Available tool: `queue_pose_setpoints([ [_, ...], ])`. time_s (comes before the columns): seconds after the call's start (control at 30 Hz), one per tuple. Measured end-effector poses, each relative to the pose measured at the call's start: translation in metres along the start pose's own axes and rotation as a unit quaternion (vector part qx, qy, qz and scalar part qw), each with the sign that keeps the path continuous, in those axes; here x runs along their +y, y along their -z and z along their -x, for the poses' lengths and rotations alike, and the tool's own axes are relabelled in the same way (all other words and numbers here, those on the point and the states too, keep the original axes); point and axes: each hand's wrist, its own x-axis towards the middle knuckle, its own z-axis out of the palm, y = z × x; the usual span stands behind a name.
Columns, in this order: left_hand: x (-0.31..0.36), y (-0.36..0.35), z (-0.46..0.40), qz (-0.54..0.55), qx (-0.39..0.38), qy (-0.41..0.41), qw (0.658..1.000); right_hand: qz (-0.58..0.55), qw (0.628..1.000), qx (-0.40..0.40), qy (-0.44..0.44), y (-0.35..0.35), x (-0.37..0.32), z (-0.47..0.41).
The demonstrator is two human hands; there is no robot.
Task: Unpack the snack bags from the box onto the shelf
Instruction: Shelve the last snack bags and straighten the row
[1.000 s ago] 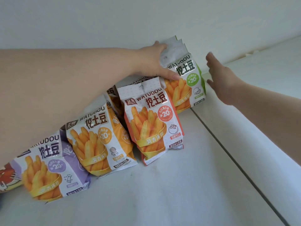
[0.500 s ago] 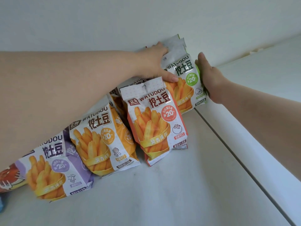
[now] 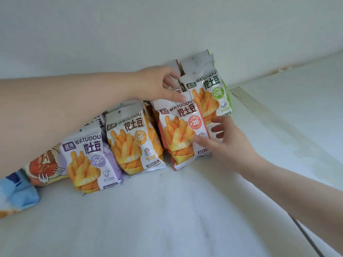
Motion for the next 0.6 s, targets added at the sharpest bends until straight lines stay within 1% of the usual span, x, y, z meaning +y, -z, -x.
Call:
queue_pose_setpoints([
  [0.03, 0.001, -0.005, 0.007, -0.028, -0.037, 0.007, 0.999, 0.024, 0.999, -0.022, -0.002, -0.008, -0.002, 0.002],
  [0.07, 0.001, -0.009, 0.012, -0.054, -0.056, 0.005, 0.997, 0.046, 0.998, -0.032, -0.001, -0.015, -0.002, 0.002],
  [0.1, -0.001, -0.013, 0.015, -0.075, -0.054, -0.001, 0.996, 0.069, 0.997, -0.031, 0.003, -0.022, -0.003, 0.000],
  [0.17, -0.004, -0.018, 0.019, -0.105, -0.025, -0.019, 0.994, 0.096, 0.995, -0.009, 0.014, -0.032, -0.002, -0.007],
  [0.23, -0.006, -0.019, 0.021, -0.116, 0.005, -0.035, 0.993, 0.087, 0.995, 0.017, 0.037, -0.041, -0.002, -0.012],
  [0.3, -0.009, -0.015, 0.022, -0.084, 0.036, -0.049, 0.995, 0.073, 0.994, 0.045, 0.062, -0.050, -0.004, -0.014],
  [0.37, -0.014, -0.009, 0.019, -0.031, 0.070, -0.056, 0.995, 0.076, 0.993, 0.067, 0.066, -0.057, -0.004, -0.015],
  [0.43, -0.021, -0.004, 0.010, -0.006, 0.116, -0.042, 0.992, 0.086, 0.992, 0.070, 0.058, -0.061, -0.004, -0.018],
  [0.5, -0.030, 0.001, -0.004, -0.023, 0.152, -0.009, 0.988, 0.088, 0.993, 0.064, 0.053, -0.062, -0.004, -0.021],
  [0.53, -0.034, 0.002, -0.012, -0.041, 0.152, 0.014, 0.987, 0.087, 0.993, 0.061, 0.051, -0.061, -0.004, -0.022],
  [0.6, -0.039, 0.004, -0.026, -0.058, 0.122, 0.053, 0.989, 0.088, 0.993, 0.060, 0.052, -0.061, -0.004, -0.023],
])
